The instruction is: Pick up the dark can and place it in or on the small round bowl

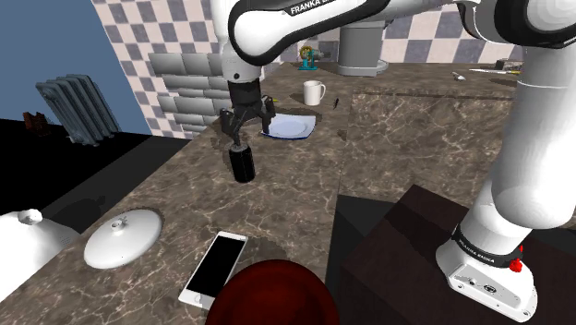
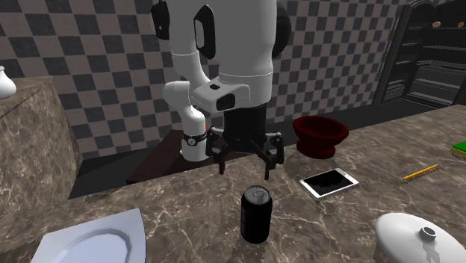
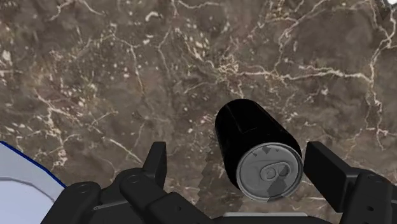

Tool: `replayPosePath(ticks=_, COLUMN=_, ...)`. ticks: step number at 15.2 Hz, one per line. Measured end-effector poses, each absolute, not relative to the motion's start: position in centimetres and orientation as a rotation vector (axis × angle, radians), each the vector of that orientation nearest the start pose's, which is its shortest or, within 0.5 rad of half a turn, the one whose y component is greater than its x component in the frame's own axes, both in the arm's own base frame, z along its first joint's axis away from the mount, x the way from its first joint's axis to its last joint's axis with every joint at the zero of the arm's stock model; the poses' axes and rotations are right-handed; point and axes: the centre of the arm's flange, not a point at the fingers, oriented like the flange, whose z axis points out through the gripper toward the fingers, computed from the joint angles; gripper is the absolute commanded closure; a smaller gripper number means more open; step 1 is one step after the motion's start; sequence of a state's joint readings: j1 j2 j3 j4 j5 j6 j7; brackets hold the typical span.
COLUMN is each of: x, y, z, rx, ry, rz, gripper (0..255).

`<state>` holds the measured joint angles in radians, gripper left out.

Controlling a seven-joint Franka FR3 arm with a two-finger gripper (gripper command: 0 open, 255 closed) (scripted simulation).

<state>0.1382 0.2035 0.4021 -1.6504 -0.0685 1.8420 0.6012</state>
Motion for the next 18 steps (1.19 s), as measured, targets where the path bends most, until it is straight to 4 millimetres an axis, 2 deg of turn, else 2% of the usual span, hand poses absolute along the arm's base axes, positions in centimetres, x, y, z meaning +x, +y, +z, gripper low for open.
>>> replayPosePath(ticks=3, x=56.7, y=32.4, z=49.2, rx=-3.132, ry=0.087, rz=-0.003, gripper=0)
replayPosePath(ticks=5, x=57.0, y=33.0, z=48.3, rx=-3.133, ry=0.091, rz=-0.004, gripper=0)
replayPosePath(ticks=11, x=57.2, y=33.0, z=45.2, rx=-3.134, ry=0.092, rz=-0.005, gripper=0)
replayPosePath(ticks=17, x=57.1, y=33.0, z=44.8, rx=-3.133, ry=0.092, rz=-0.005, gripper=0)
replayPosePath(ticks=18, x=57.1, y=33.0, z=44.8, rx=-3.133, ry=0.092, rz=-0.005, gripper=255)
